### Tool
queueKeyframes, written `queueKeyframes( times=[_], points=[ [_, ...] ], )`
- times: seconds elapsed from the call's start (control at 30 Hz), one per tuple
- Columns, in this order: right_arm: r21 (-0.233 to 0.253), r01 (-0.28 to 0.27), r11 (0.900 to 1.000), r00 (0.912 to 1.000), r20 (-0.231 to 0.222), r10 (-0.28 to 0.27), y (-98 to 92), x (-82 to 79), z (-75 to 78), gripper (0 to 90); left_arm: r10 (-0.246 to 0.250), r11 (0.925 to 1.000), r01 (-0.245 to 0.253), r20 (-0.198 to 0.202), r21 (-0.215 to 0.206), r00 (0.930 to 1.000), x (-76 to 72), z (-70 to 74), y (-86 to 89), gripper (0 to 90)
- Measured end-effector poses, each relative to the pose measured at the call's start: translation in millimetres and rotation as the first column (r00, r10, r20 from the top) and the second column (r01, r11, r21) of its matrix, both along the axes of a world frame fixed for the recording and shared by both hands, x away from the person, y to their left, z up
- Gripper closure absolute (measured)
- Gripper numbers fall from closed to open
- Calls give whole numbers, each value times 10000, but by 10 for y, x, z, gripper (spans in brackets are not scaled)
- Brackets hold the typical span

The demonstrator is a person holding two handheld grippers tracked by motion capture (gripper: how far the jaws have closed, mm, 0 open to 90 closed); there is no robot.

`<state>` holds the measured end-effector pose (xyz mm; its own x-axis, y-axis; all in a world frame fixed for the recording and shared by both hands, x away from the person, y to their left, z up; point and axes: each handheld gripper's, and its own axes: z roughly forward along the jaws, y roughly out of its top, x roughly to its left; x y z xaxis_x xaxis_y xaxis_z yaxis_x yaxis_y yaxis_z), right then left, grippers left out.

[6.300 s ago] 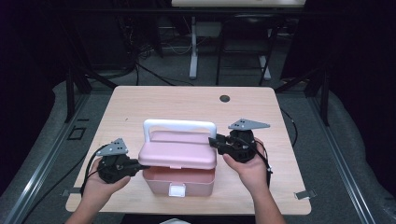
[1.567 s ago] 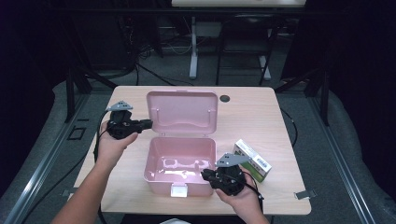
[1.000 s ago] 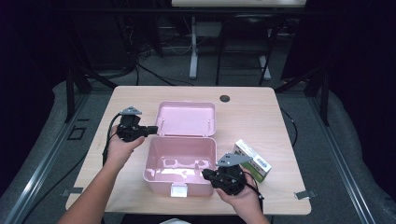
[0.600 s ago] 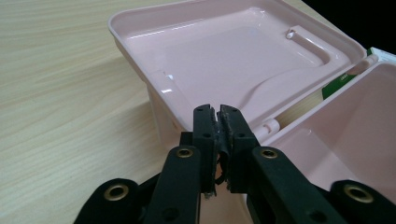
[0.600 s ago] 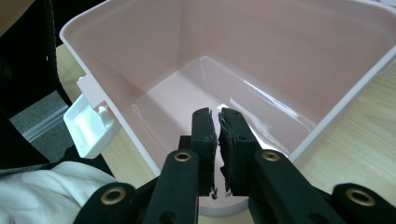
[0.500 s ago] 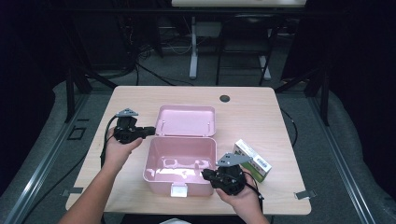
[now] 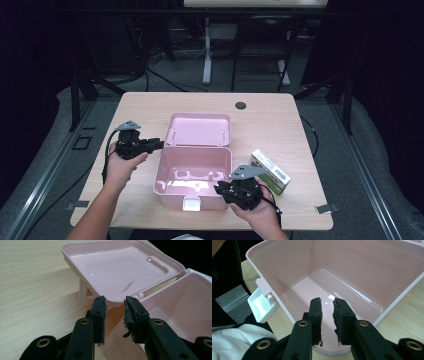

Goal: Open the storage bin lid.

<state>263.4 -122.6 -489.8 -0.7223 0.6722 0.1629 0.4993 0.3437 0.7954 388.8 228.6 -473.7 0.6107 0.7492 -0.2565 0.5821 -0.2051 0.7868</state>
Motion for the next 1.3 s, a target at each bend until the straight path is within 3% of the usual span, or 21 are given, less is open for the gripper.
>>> queueKeyframes(
  times=[0.2,0.43,0.77,1.03,1.3],
  points=[
    [20,-7,10000,10000,78,7,4,1,-3,740,24,9999,-24,27,-148,10000,-43,10,44,631],
    [56,-29,10000,9996,277,27,14,-7,8,683,-218,9996,218,27,196,9998,-113,-5,25,588],
    [61,9,10000,9990,452,-11,9,-3,54,590,-402,9990,400,81,207,9992,-155,20,24,554],
    [705,-141,9974,9984,563,101,-76,24,125,492,-418,9984,419,-43,373,9991,-170,23,41,514],
    [877,512,9948,9973,474,-555,-233,113,218,424,-230,9985,222,166,494,9996,-206,98,66,495]
  ],
)
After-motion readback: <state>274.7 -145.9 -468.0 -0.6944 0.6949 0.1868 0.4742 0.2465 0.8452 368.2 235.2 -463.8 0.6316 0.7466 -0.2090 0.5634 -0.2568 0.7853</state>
